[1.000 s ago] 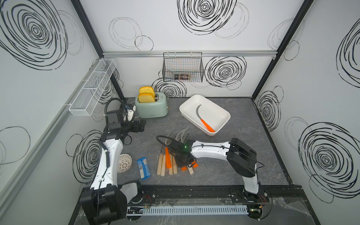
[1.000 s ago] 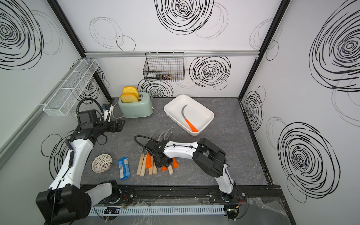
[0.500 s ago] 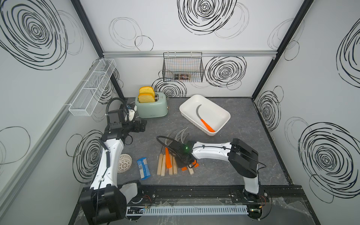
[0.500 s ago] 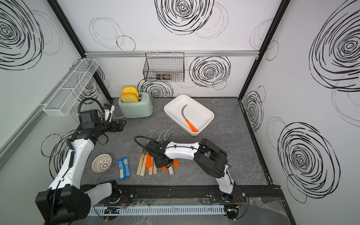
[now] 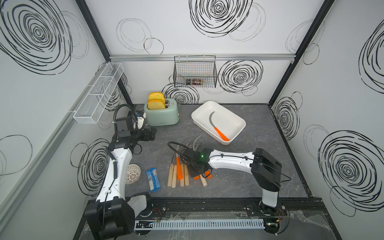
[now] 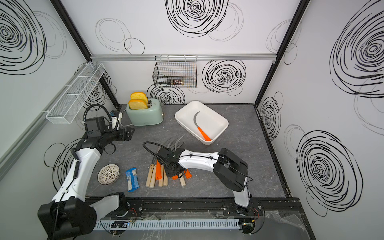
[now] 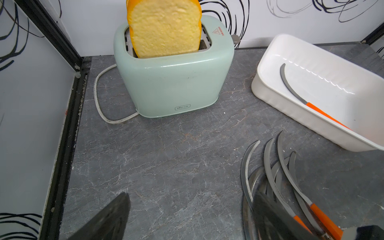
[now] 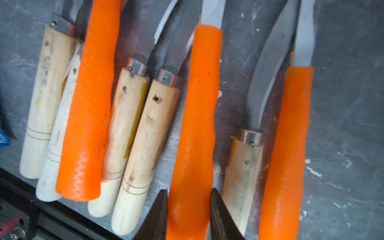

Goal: Put small sickles into storage boxes
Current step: Pick up the sickle at the center of the board.

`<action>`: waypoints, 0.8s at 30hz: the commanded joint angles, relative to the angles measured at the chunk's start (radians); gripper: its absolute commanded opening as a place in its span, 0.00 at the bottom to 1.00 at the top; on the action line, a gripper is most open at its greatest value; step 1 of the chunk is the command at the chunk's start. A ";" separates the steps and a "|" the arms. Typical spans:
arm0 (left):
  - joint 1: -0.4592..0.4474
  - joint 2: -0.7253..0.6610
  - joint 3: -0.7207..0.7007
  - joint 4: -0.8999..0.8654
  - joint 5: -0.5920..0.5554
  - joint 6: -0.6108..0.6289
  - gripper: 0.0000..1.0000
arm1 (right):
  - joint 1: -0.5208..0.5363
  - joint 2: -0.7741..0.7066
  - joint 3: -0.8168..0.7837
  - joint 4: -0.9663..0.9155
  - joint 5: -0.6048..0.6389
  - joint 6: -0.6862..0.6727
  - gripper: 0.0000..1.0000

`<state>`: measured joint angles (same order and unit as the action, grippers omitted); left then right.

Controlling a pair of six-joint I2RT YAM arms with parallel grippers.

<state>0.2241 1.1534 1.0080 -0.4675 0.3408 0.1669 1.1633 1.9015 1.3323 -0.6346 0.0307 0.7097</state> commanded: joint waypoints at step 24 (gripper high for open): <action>-0.010 -0.013 0.001 0.052 -0.006 -0.001 0.96 | -0.002 0.097 0.003 0.006 0.025 -0.036 0.00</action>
<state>0.2222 1.1534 1.0080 -0.4637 0.3347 0.1661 1.1606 1.9675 1.3277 -0.6121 0.0288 0.6754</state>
